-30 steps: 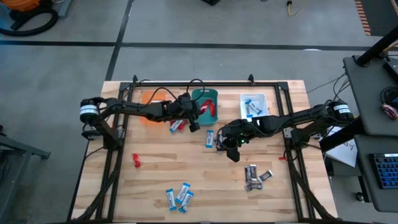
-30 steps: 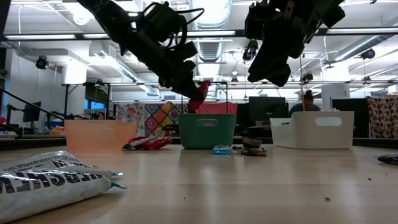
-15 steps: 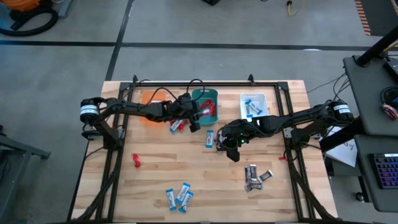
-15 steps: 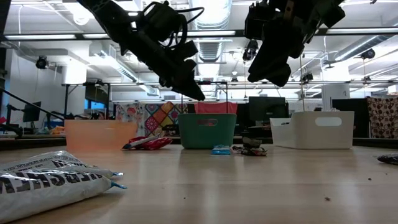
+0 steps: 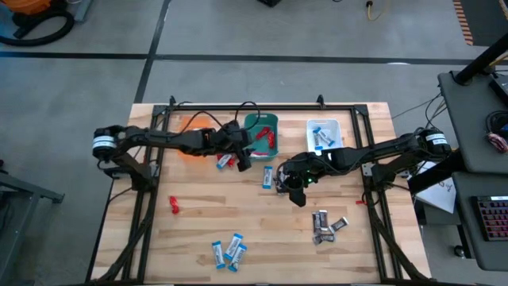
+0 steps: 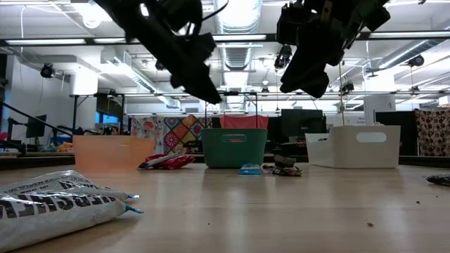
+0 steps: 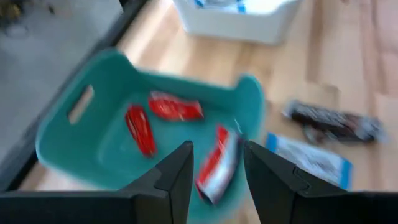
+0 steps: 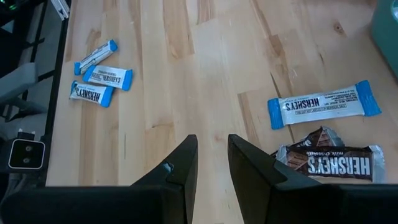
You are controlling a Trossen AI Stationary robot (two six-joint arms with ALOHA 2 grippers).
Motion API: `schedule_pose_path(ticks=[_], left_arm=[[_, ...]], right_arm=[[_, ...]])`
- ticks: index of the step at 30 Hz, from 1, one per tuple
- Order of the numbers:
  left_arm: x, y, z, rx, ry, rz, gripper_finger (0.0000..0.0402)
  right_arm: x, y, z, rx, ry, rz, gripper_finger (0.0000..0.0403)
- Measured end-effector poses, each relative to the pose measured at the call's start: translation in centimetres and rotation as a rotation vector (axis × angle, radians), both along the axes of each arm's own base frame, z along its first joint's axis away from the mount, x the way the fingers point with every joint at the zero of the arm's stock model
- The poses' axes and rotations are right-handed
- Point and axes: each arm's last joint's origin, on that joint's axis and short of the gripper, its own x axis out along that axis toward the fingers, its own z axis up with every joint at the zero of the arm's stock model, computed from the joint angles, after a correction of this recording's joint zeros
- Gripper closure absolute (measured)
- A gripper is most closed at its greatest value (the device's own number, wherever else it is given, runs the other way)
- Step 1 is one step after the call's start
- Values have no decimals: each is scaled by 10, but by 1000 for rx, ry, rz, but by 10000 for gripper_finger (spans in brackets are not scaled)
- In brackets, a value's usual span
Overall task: Organize candy in baskets
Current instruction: Put the black chocolate bar into the orange bin
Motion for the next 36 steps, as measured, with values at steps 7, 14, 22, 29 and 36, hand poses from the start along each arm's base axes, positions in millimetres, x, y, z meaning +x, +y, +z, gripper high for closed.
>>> schedule_pose_path(ticks=[7, 14, 22, 29, 36], left_arm=[[-30, -47, 11, -148, 167, -5, 276], [-54, -95, 14, -279, 280, 21, 276], [-85, -133, 9, -377, 439, 149, 276], [-95, -149, 7, -382, 474, 149, 277], [-96, -152, 8, -354, 481, 108, 285]], right_arm=[[0, 0, 0, 0, 0, 0, 321], [0, 0, 0, -3, -1, 3, 321], [0, 0, 0, -7, -2, 6, 321], [0, 0, 0, 22, 2, -23, 321], [0, -3, -2, 123, 58, -239, 325]])
